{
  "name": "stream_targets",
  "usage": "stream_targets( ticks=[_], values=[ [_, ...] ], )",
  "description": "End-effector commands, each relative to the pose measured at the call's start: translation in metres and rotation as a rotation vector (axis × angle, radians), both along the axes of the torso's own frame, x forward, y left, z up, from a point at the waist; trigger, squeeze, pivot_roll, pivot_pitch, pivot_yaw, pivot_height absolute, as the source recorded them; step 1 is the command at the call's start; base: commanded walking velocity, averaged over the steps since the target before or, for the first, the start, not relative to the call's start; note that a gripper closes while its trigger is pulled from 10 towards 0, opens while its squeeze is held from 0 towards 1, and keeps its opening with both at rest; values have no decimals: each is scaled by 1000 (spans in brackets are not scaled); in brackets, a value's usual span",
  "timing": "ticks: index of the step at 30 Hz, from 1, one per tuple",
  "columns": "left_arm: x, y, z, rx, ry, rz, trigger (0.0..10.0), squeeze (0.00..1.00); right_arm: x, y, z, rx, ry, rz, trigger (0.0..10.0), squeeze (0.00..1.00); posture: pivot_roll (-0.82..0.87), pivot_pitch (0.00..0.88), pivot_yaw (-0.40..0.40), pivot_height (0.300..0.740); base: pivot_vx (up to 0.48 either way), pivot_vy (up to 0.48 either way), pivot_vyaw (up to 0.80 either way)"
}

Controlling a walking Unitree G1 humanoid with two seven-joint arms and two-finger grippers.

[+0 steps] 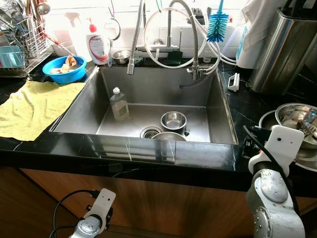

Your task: Kitchen organization

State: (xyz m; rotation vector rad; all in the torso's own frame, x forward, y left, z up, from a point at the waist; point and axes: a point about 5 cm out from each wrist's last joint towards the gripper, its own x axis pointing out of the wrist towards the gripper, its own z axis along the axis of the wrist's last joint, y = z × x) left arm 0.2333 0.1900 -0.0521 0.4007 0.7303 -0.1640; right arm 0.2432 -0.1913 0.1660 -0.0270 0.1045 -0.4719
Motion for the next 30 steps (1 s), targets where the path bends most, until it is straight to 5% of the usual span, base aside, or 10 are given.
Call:
stream_targets(
  ticks=[1,14,30],
  values=[
    [-2,3,-1,21,6,-6,10000,0,-1,3,4,-5,-15,5,10000,0,-130,0,49,740,0,0,0],
    [1,3,1,20,1,-9,10000,0,0,12,17,-58,-97,28,10000,0,-138,0,53,740,0,0,0],
    [0,1,0,21,4,-17,10000,0,-2,17,7,-51,-48,23,10000,0,-144,0,55,740,0,0,0]
  ],
)
